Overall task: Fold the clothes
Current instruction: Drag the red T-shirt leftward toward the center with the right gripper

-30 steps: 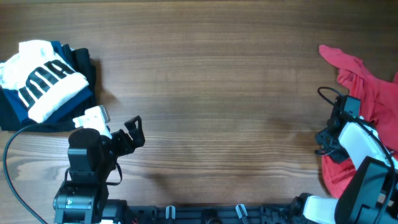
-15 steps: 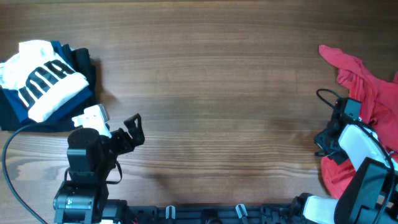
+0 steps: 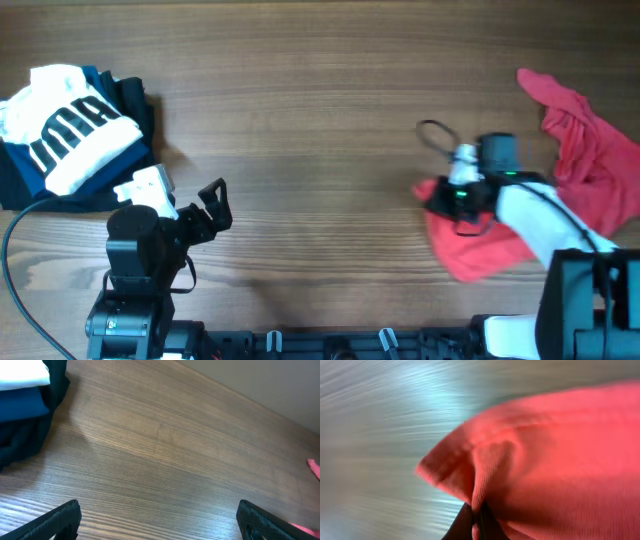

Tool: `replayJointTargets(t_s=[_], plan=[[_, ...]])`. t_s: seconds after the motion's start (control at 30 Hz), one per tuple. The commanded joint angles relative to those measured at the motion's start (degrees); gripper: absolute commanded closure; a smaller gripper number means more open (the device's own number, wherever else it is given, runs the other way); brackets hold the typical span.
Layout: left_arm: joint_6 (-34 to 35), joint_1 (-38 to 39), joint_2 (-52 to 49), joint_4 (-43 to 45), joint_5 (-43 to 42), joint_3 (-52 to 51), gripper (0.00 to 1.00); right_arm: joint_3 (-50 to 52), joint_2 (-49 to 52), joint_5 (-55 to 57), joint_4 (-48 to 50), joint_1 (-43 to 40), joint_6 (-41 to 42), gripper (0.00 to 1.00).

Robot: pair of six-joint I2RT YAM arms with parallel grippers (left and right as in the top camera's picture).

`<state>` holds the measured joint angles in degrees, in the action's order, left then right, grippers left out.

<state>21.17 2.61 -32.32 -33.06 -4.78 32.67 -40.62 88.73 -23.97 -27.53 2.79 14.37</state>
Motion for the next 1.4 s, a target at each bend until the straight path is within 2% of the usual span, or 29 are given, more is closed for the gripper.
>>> replayJointTargets(t_s=[0.0,0.13,0.3,0.33,0.37,0.4,0.47,0.5,0.53,0.63,0.87,0.97,1.03,1.17,1.37], plan=[[0.3,-0.2,0.0,0.3,0.3,1.3,0.00,-1.6,0.6,-10.6,7.4,12.1,-1.3,0.96],[0.3,-0.2,0.0,0.3,0.3,1.3,0.00,-1.6,0.6,-10.6,20.2,23.4,4.3,0.96],[0.3,-0.2,0.0,0.3,0.3,1.3,0.00,-1.6,0.6,-5.1,33.4,31.2,9.9,0.94],[0.3,-0.2,0.0,0.3,0.3,1.3,0.00,-1.6,0.6,-4.1,34.4,31.7,9.9,0.87],[0.3,-0.2,0.0,0.3,0.3,1.3,0.00,-1.6,0.6,-3.7,34.9,31.9,9.8,0.70],[0.3,-0.2,0.0,0.3,0.3,1.3,0.00,-1.6,0.6,-3.6,35.0,31.8,9.8,0.60],[0.3,-0.2,0.0,0.2,0.3,1.3,0.00,-1.6,0.6,-2.9,34.3,31.4,9.7,0.49],[0.3,-0.2,0.0,0.1,0.3,1.3,0.00,-1.6,0.6,-2.6,33.9,30.8,9.7,0.39],[0.3,-0.2,0.0,-0.2,0.3,1.3,0.00,-1.6,0.6,-2.6,33.6,30.1,9.8,0.23],[0.3,-0.2,0.0,-0.1,0.3,1.3,0.00,-1.6,-0.6,-2.6,32.3,26.7,10.7,0.01],[1.9,-0.2,-0.2,2.4,-0.2,1.3,0.00,-1.6,-11.0,0.0,21.9,12.7,10.8,0.01],[2.3,-0.2,-1.6,4.6,-5.0,1.3,0.00,-1.6,-15.6,7.0,13.0,7.1,10.4,0.01],[2.3,0.0,-4.2,5.8,-8.1,1.3,0.02,-1.6,-17.9,11.8,7.4,4.2,10.2,0.00],[3.6,2.5,-10.9,7.7,-9.1,1.3,0.02,-1.6,-21.2,19.8,-2.0,0.0,10.0,0.00],[4.9,11.3,-25.6,15.7,-10.9,1.3,0.01,-1.6,-22.6,22.9,-7.3,-2.8,9.6,0.00]])
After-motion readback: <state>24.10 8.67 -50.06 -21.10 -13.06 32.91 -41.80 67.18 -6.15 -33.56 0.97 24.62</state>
